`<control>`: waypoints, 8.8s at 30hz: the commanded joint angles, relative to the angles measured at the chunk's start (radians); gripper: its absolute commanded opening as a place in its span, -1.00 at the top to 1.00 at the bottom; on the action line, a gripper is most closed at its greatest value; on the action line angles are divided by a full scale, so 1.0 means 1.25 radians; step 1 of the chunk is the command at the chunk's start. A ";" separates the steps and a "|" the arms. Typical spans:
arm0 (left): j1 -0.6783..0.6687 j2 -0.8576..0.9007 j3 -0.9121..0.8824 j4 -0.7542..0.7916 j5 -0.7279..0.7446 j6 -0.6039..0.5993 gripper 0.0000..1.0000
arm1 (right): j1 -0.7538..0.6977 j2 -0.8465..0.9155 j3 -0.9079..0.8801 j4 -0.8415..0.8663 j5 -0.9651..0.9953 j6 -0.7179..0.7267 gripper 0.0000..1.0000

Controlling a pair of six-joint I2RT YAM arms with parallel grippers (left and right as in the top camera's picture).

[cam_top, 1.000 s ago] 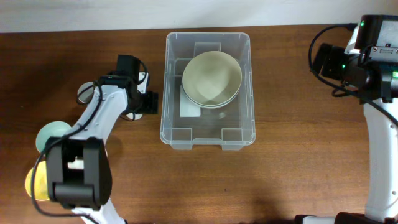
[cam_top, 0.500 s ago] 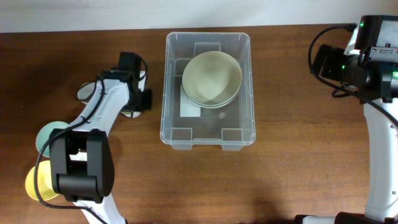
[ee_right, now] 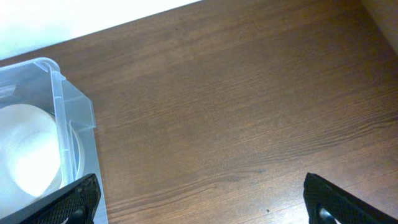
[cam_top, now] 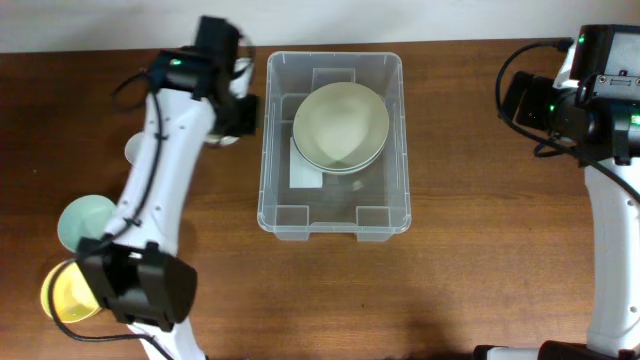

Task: Pack container

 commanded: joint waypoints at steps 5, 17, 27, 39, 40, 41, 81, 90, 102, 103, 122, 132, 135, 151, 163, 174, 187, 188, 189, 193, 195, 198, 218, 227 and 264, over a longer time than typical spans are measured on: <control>-0.213 -0.012 0.033 -0.003 0.131 -0.042 0.99 | -0.003 0.006 0.006 0.000 0.013 0.004 -1.00; -0.409 0.126 0.033 0.014 0.171 -0.094 0.99 | -0.003 0.006 0.006 -0.007 0.013 0.004 -1.00; -0.415 0.247 0.033 0.022 0.228 -0.093 0.94 | -0.003 0.006 0.006 -0.007 0.013 0.004 -1.00; -0.367 0.245 0.153 -0.027 0.187 -0.084 -0.38 | -0.003 0.006 0.006 -0.007 0.013 0.003 -1.00; -0.354 0.243 0.190 -0.047 0.173 -0.084 -0.39 | -0.003 0.006 0.006 -0.007 0.013 0.003 -1.00; -0.340 0.242 0.226 -0.065 0.159 -0.084 -0.39 | -0.003 0.006 0.006 -0.007 0.013 0.003 -1.00; 0.319 0.204 0.038 -0.028 -0.069 -0.141 -0.51 | -0.003 0.021 0.006 -0.011 0.013 -0.009 -0.98; 0.331 0.205 -0.069 0.089 -0.069 -0.126 -0.50 | -0.003 0.021 0.006 -0.012 0.013 -0.013 -0.98; 0.331 0.205 -0.131 0.164 -0.069 -0.108 0.39 | -0.003 0.021 0.006 -0.018 0.013 -0.015 -0.99; 0.331 0.205 -0.131 0.168 -0.069 -0.108 0.54 | -0.003 0.021 0.006 -0.018 0.013 -0.015 -0.98; 0.147 0.096 0.153 -0.016 -0.005 -0.075 0.99 | -0.003 0.021 0.006 -0.023 0.013 -0.015 -0.99; -0.140 -0.005 0.194 -0.137 -0.005 -0.157 0.99 | -0.003 0.021 0.006 -0.039 0.013 -0.014 -0.99; -0.207 0.002 0.194 -0.143 -0.004 -0.173 0.99 | -0.006 0.021 0.006 -0.051 0.028 0.003 -0.99; -0.391 0.127 0.194 -0.113 0.107 -0.183 0.99 | -0.258 0.021 0.006 -0.132 -0.045 0.093 -0.98; -0.460 0.196 0.194 -0.101 0.136 -0.168 1.00 | -0.259 0.021 0.006 -0.132 -0.045 0.093 -0.98; -0.471 0.196 0.194 -0.096 0.136 -0.167 0.16 | -0.259 0.021 0.006 -0.132 -0.045 0.093 -0.98; -0.248 0.020 0.267 -0.258 -0.279 -0.283 0.05 | -0.259 0.021 0.006 -0.132 -0.045 0.093 -0.98; -0.215 0.000 0.266 -0.280 -0.284 -0.302 0.04 | -0.259 0.021 0.006 -0.132 -0.045 0.093 -0.98; -0.172 -0.024 0.264 -0.302 -0.283 -0.320 0.03 | -0.259 0.021 0.006 -0.132 -0.045 0.093 -0.98; 0.022 -0.125 0.170 -0.302 -0.231 -0.319 -0.01 | -0.259 0.021 0.006 -0.132 -0.045 0.093 -0.98; 0.091 -0.146 0.119 -0.302 -0.229 -0.318 -0.06 | -0.259 0.021 0.006 -0.131 -0.045 0.093 -0.98; 0.182 -0.149 0.038 -0.285 -0.223 -0.311 -0.19 | -0.259 0.021 0.006 -0.131 -0.045 0.093 -0.98; 0.320 -0.084 -0.475 0.176 -0.052 -0.122 -0.26 | -0.259 0.021 0.006 -0.131 -0.045 0.093 -0.98; 0.320 0.007 -0.475 0.206 -0.053 -0.116 -0.19 | -0.259 0.021 0.006 -0.131 -0.045 0.090 -0.98; -0.390 -0.100 -0.077 0.101 0.040 -0.198 1.00 | -0.259 0.021 0.006 -0.134 -0.045 0.090 -0.98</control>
